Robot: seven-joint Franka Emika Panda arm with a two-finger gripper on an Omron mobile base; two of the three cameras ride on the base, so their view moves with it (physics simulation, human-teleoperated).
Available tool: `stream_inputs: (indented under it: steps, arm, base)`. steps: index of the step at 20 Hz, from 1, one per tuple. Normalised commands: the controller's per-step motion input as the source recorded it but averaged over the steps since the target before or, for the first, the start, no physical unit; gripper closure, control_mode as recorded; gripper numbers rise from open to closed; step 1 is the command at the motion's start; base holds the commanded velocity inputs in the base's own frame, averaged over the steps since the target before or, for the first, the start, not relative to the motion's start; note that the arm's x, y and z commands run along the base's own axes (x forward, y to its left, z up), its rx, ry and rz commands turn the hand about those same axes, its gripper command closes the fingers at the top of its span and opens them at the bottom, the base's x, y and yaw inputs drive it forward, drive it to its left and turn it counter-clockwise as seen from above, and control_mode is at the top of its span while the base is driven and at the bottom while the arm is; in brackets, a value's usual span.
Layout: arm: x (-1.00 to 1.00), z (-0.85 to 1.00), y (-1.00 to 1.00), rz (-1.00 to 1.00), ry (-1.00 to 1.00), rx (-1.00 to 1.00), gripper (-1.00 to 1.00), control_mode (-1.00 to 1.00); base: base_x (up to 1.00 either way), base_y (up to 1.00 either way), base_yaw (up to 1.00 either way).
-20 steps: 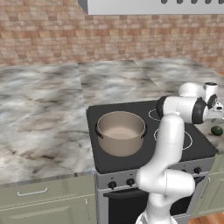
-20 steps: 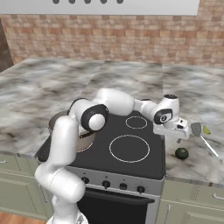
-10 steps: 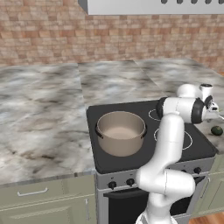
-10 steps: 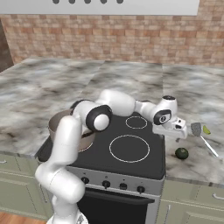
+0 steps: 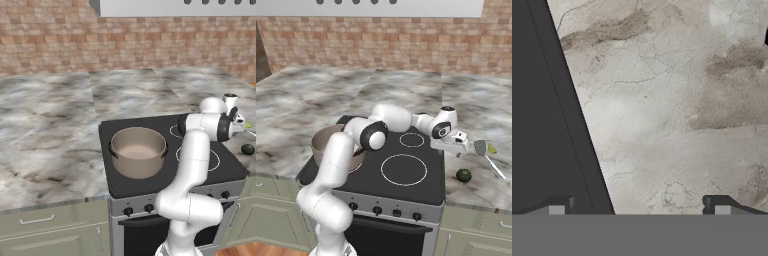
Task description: Put the squash and lemon wedge in the pot. Retrieve the spatula and lightly stir the vegetables in the pot.
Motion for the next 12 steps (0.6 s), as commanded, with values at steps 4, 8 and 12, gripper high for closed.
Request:
stream_inputs:
  steps: [4, 8, 12]
  arm:
    - [0.28, 0.0, -0.11, 0.0, 0.0, 0.0, -1.0, -1.0]
    - [0.08, 0.0, -0.2, 0.0, 0.03, 0.0, -1.0, -1.0]
    - [-0.7, 0.0, -0.56, 0.0, 0.02, 0.03, -1.0, -1.0]
  base:
    - [0.0, 0.0, 0.0]
    - [0.0, 0.0, 0.0]
    - [0.0, 0.0, 0.0]
